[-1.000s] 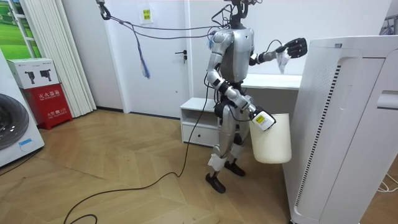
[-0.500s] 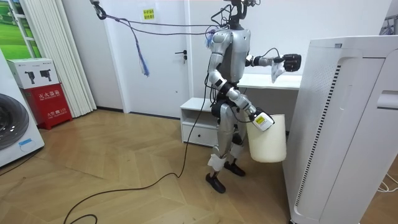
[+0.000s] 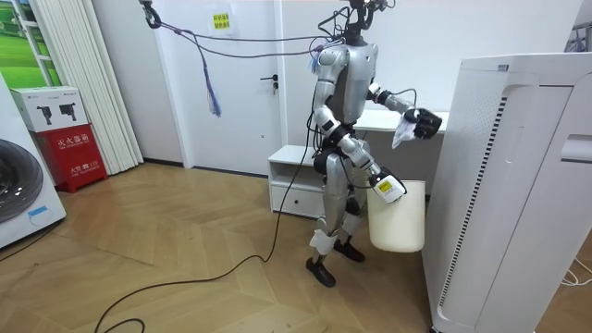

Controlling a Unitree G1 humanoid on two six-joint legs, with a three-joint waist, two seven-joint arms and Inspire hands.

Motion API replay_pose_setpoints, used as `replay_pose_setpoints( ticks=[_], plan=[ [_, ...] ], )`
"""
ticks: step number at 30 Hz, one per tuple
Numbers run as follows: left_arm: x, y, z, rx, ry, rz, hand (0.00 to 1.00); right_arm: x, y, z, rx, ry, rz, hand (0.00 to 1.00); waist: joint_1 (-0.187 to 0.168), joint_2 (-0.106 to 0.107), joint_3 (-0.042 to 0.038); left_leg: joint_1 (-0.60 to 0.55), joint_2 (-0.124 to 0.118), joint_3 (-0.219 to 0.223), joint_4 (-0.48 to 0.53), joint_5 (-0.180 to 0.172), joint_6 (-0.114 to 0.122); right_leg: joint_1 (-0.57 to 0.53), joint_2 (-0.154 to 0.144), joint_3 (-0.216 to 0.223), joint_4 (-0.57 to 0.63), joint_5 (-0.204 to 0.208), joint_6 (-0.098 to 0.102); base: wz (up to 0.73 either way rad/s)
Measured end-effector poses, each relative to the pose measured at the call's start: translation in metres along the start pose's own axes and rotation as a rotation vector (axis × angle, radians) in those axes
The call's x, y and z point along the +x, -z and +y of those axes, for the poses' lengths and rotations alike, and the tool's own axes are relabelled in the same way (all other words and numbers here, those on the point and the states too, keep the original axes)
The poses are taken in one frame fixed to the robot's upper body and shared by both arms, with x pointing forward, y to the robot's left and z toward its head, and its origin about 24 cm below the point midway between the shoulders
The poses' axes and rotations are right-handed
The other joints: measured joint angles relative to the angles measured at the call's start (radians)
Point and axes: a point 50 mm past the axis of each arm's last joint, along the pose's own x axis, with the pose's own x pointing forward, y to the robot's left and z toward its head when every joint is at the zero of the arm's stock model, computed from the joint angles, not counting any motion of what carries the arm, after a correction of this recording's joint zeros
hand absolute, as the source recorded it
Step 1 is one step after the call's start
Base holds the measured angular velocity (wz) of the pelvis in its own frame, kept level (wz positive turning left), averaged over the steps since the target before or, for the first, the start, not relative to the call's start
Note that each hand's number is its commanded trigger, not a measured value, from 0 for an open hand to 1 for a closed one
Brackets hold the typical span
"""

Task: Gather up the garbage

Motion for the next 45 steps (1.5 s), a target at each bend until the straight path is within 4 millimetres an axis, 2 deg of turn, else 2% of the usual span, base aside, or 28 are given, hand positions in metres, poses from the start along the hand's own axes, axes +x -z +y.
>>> replay_pose_setpoints(
  ticks=[6, 10, 13, 14, 16, 17, 18, 45],
  plan=[
    [0.0, 0.022, 0.0, -0.061, -0.015, 0.068, 1.0, 0.007, -0.001, 0.003, 0.018, -0.012, 0.015, 1.0, 0.004, -0.016, 0.0067, -0.006, -0.002, 0.004, -0.003, 0.001, 0.001, -0.009, -0.003, 0.0, 0.001, 0.0, 0.0, 0.0],
    [0.001, 0.032, -0.011, -0.093, 0.015, 0.091, 1.0, 0.01, -0.003, 0.012, 0.036, -0.036, 0.005, 1.0, 0.001, -0.033, 0.0057, -0.034, 0.0, 0.008, -0.001, 0.001, 0.001, -0.038, -0.002, 0.003, 0.005, 0.0, 0.0, -0.02],
    [0.004, 0.042, -0.015, -0.135, 0.027, 0.106, 1.0, 0.012, -0.003, 0.017, 0.048, -0.045, 0.007, 1.0, 0.0, -0.039, 0.0055, -0.041, -0.002, 0.009, -0.001, 0.001, 0.001, -0.05, -0.004, 0.003, 0.017, 0.0, 0.0, 0.0],
    [0.003, 0.044, -0.014, -0.142, 0.027, 0.114, 0.78, 0.012, -0.003, 0.017, 0.05, -0.046, 0.006, 1.0, 0.0, -0.04, 0.0056, -0.041, -0.002, 0.01, -0.001, 0.001, 0.001, -0.051, -0.004, 0.003, 0.017, 0.0, 0.0, 0.0],
    [0.0, 0.052, -0.013, -0.161, 0.018, 0.145, 0.53, 0.012, -0.003, 0.018, 0.051, -0.046, 0.007, 1.0, -0.004, -0.04, 0.0058, -0.047, -0.001, 0.01, 0.0, 0.001, 0.001, -0.055, -0.004, 0.002, 0.017, 0.0, 0.0, 0.0],
    [-0.001, 0.055, -0.012, -0.166, 0.014, 0.154, 0.17, 0.012, -0.003, 0.017, 0.05, -0.045, 0.007, 1.0, -0.003, -0.04, 0.0057, -0.049, 0.0, 0.009, 0.0, 0.001, 0.001, -0.057, -0.004, 0.001, 0.017, 0.0, 0.0, 0.0],
    [-0.001, 0.055, -0.012, -0.167, 0.012, 0.158, 0.01, 0.012, -0.003, 0.017, 0.049, -0.044, 0.008, 1.0, -0.001, -0.04, 0.0057, -0.049, 0.0, 0.009, 0.001, 0.001, 0.001, -0.057, -0.004, 0.001, 0.017, 0.0, 0.0, 0.0],
    [-0.003, 0.059, -0.009, -0.12, 0.012, 0.201, 0.0, 0.011, 0.012, 0.013, 0.058, -0.032, 0.067, 1.0, 0.006, -0.035, 0.0061, -0.057, -0.001, 0.004, 0.028, 0.001, 0.001, -0.053, -0.005, -0.006, 0.024, 0.0, 0.0, 0.0]
  ],
)
